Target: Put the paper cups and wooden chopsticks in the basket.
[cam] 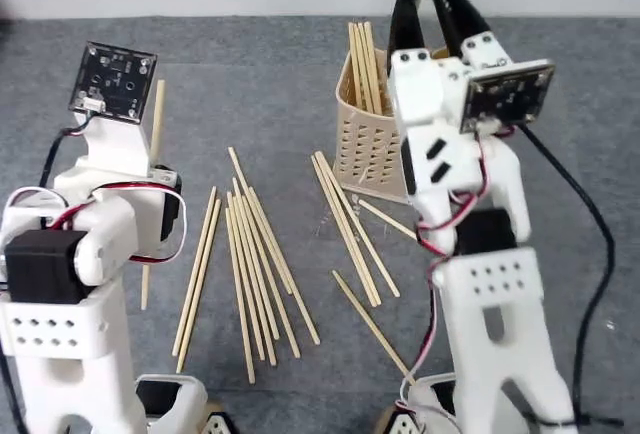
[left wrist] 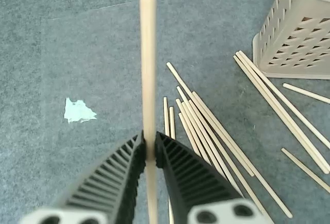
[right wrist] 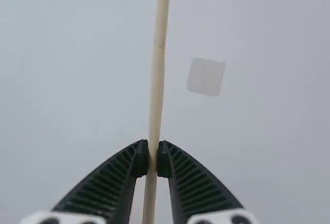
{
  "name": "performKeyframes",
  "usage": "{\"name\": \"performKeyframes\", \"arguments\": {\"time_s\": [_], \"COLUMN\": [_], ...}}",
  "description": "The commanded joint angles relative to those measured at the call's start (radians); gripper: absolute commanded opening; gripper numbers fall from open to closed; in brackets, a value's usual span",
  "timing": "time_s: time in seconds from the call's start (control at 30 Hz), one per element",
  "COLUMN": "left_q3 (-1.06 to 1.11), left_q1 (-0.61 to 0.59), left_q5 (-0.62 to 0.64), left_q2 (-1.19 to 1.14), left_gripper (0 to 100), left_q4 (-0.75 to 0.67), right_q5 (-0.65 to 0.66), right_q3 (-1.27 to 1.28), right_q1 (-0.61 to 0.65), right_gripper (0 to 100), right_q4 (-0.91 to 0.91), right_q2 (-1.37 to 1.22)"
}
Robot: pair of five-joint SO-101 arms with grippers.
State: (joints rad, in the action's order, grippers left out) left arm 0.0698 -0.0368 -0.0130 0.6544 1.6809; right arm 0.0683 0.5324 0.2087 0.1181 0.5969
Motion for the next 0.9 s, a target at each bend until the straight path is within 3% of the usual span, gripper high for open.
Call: {"name": "performKeyframes", "arguments": {"time_s": [0.0,0.37,0.5,0.7,0.87], "left_q3": [-0.031,-0.031,-0.031,-0.033,-0.038], "left_q1": [0.006,0.006,0.006,0.008,0.008], "left_q5": [0.011,0.012,0.014,0.055,0.055], "left_q2": [0.028,0.028,0.028,0.028,0.029], "left_gripper": [1,1,1,1,1], "left_q4": [0.002,-0.002,-0.002,-0.002,-0.006], "right_q5": [0.011,0.035,0.063,0.058,0.060], "right_q3": [-0.049,0.219,0.253,0.235,0.247], "right_q1": [-0.019,-0.028,0.005,0.008,0.008], "right_gripper": [0.8,0.9,2.1,21.0,22.3], "right_q4": [0.119,0.331,0.266,0.145,0.104], "right_q2": [-0.071,-0.176,-0.176,-0.163,-0.114]}}
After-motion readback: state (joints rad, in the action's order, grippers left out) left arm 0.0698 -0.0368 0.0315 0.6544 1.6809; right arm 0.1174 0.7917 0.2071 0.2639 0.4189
